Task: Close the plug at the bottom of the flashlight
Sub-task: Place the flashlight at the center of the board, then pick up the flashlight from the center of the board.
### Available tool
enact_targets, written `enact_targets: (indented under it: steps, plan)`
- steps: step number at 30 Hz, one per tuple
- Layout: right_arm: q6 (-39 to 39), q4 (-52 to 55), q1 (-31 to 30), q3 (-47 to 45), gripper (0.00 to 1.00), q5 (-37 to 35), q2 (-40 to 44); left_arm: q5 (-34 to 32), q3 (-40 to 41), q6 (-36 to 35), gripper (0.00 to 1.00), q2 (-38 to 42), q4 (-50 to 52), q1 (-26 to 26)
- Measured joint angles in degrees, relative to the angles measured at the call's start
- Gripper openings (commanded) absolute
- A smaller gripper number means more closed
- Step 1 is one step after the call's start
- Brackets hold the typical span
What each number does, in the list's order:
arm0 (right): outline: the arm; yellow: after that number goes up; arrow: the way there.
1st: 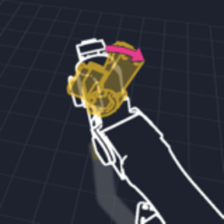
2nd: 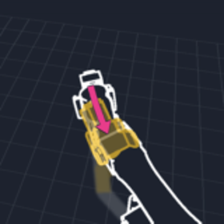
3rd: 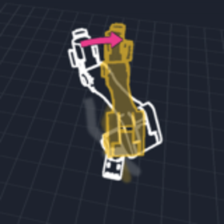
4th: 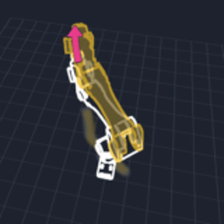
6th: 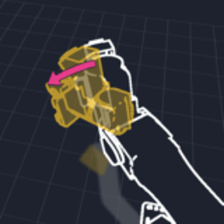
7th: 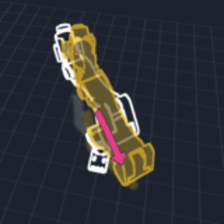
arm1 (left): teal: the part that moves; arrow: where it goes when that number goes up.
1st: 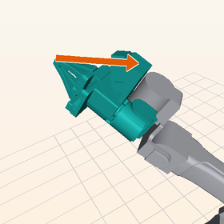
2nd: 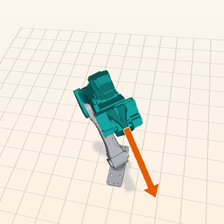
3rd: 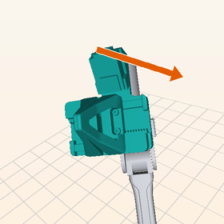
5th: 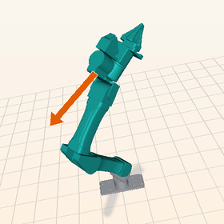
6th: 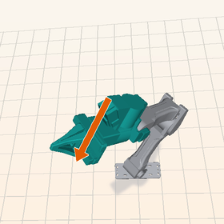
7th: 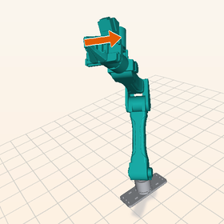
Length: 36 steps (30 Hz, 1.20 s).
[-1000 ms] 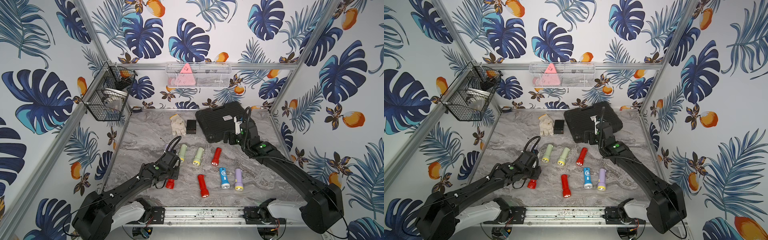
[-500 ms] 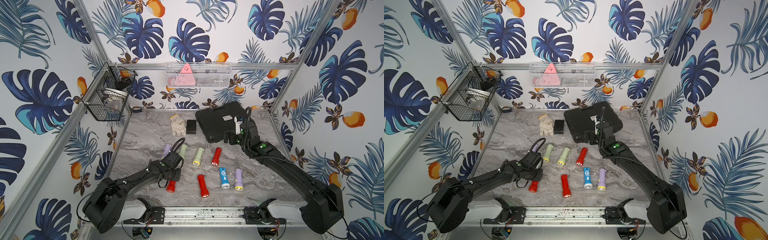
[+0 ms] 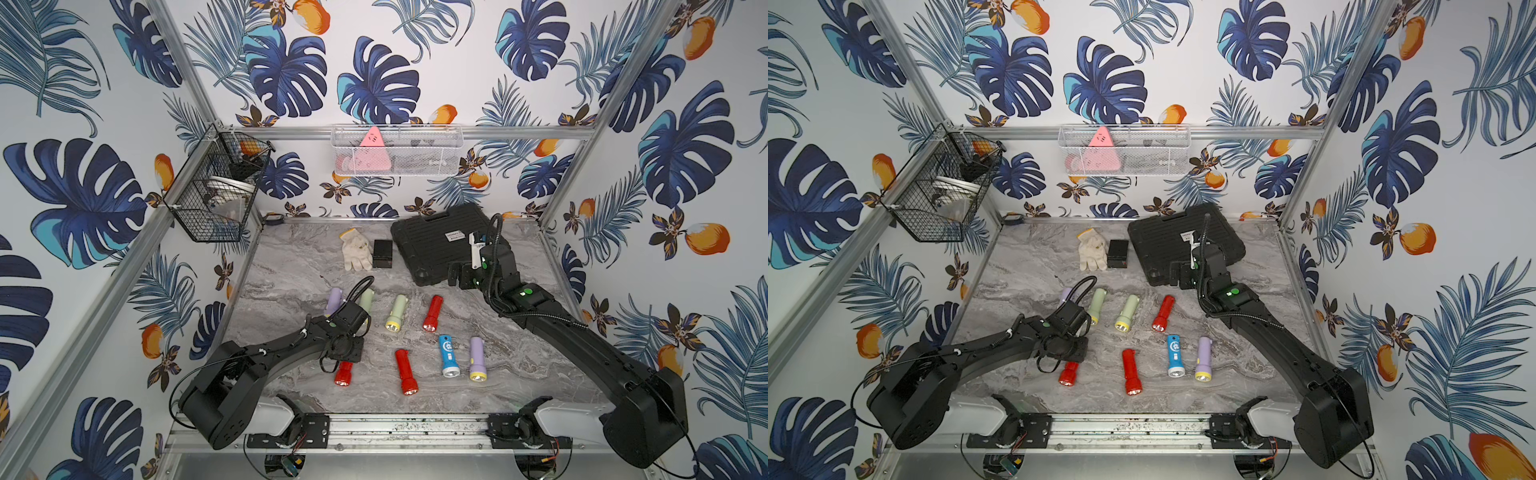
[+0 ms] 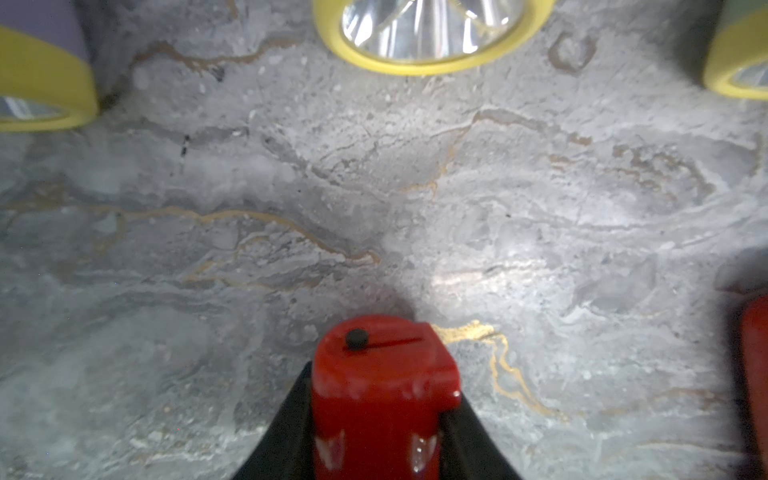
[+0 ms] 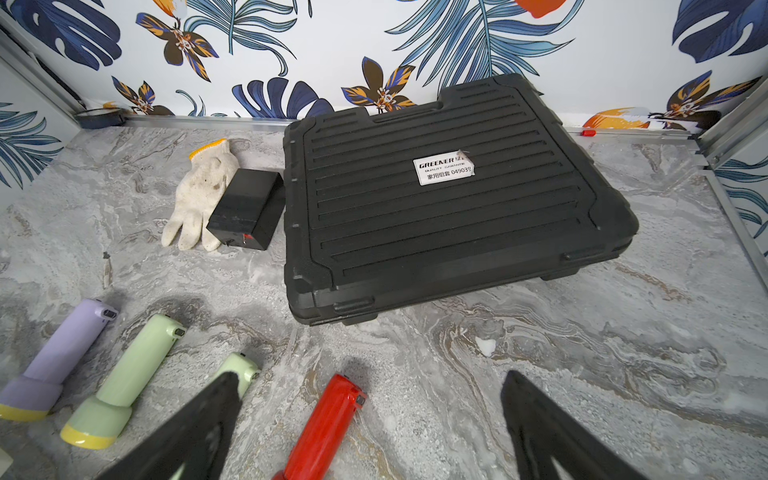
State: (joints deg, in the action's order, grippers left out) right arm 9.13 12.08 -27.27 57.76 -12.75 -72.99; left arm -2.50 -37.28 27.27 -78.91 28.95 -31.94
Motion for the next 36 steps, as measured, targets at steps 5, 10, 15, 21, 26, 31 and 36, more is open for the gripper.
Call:
enact_targets:
  steps: [5, 10, 15, 21, 26, 31, 36]
  plan:
    - [-0.17, -0.02, 0.00, -0.46, 1.00, 0.02, 0.85, -0.17, -1.14, 0.00, 0.66, 0.33, 2.03, 0.00]
    - [-0.17, -0.02, 0.00, -0.52, 1.00, 0.28, 1.01, -1.11, -3.82, 0.02, 0.68, 2.69, 4.63, 0.00]
    - [-0.17, -0.02, 0.00, -0.52, 1.00, 0.68, 1.09, -1.70, -8.20, 1.33, 0.71, 4.92, 7.58, 0.00]
    - [-0.15, -0.09, 0.02, -1.31, 1.00, -0.07, 1.29, -0.28, -10.47, 6.34, 0.70, 8.63, 8.24, -2.64]
    - [-0.15, -0.09, 0.35, -1.46, 1.00, -0.46, 1.29, -0.48, -11.78, 12.37, 0.70, 7.87, 7.45, -11.19]
    - [-0.15, -0.04, 0.48, -1.55, 1.00, -0.90, 1.79, -1.05, -12.09, 16.24, 0.71, 3.89, 5.57, -17.46]
    - [-0.15, -0.22, 0.66, -1.95, 1.00, -1.16, 2.91, -0.87, -11.61, 18.27, 0.83, 0.94, 2.73, -19.85]
